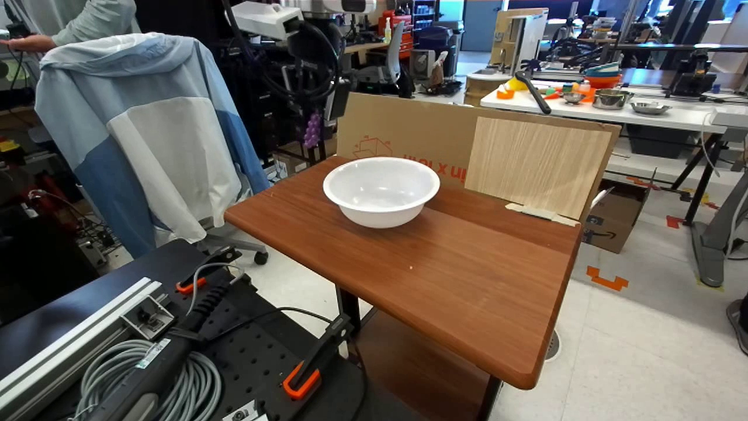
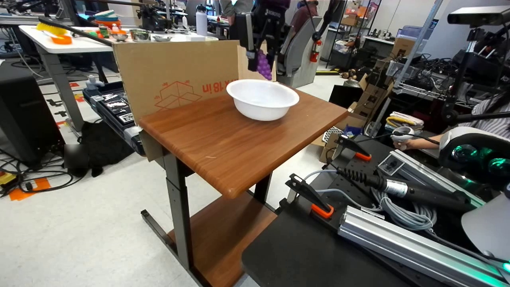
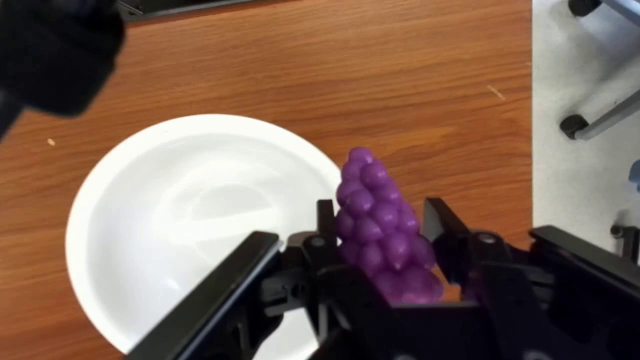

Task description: Pick up the purple toy from the table and put it in the white dish.

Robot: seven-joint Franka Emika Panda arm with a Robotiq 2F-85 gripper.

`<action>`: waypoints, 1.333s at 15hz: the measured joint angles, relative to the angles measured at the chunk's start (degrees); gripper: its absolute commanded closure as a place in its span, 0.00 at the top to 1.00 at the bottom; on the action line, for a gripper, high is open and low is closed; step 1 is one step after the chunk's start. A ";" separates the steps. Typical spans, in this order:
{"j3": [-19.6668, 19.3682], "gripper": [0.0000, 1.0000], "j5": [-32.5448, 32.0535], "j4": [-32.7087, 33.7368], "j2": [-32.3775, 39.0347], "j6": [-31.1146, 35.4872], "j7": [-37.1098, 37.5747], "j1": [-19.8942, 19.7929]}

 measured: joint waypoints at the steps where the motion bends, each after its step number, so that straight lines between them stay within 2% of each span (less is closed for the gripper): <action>1: -0.72 0.23 0.98 0.00 0.29 0.11 -0.04 -1.13; 5: -2.15 0.23 5.05 0.67 3.52 0.12 -0.04 -3.81; 13: -2.30 0.23 9.74 6.99 14.27 0.12 1.54 -4.72; 14: -2.37 0.69 9.96 7.79 14.92 0.11 1.73 -4.90; 15: -2.48 0.81 10.04 8.51 15.41 0.11 1.94 -5.12; 18: -2.72 0.99 10.09 9.83 15.98 0.03 2.21 -6.10; 20: -2.72 1.00 10.15 9.91 15.93 -0.04 2.21 -6.21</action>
